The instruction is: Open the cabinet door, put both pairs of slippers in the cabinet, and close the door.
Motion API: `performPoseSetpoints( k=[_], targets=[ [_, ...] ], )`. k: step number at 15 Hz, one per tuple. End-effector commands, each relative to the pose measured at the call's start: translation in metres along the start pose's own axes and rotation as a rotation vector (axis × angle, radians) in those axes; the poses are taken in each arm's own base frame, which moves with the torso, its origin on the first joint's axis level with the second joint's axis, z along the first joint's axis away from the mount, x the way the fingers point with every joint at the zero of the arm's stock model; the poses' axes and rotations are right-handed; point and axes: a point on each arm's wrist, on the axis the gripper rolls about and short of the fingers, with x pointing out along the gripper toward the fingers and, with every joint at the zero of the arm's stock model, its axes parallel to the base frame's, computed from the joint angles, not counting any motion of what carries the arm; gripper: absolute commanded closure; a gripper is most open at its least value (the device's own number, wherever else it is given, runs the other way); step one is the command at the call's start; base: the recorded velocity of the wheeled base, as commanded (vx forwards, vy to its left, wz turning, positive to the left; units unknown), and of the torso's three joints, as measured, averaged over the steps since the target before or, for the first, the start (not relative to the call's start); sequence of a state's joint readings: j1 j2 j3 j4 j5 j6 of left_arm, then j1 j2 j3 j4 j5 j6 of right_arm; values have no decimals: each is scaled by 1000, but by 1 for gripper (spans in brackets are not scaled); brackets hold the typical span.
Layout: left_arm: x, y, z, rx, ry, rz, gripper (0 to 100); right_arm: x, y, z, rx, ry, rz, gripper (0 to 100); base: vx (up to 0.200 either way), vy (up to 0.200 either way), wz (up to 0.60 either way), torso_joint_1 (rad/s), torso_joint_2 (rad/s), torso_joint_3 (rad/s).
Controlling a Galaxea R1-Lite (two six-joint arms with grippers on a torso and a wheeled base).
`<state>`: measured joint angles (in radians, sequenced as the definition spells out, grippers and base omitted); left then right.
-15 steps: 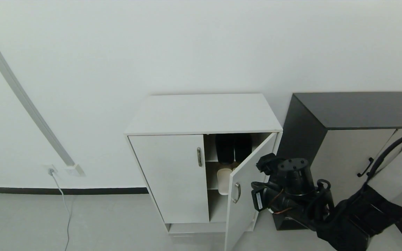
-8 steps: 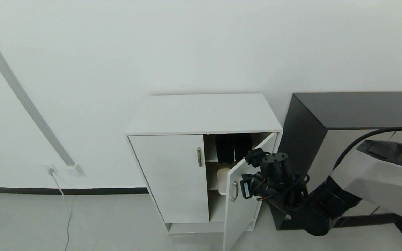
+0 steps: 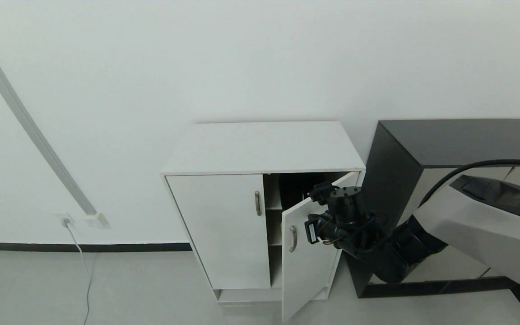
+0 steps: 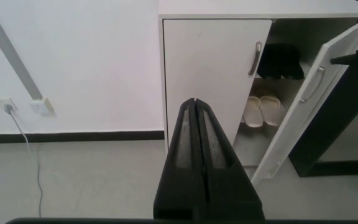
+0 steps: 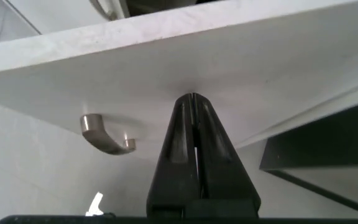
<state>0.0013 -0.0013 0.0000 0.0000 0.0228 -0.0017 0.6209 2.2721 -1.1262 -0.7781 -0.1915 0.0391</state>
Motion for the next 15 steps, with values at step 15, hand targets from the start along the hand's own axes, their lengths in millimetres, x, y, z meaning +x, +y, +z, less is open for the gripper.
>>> performPoseSetpoints(
  k=[15],
  targets=[
    [0, 0, 0, -1, 1, 4, 100, 58, -13, 2, 14, -30, -48, 100, 0, 0, 0, 0, 0, 0]
  ],
)
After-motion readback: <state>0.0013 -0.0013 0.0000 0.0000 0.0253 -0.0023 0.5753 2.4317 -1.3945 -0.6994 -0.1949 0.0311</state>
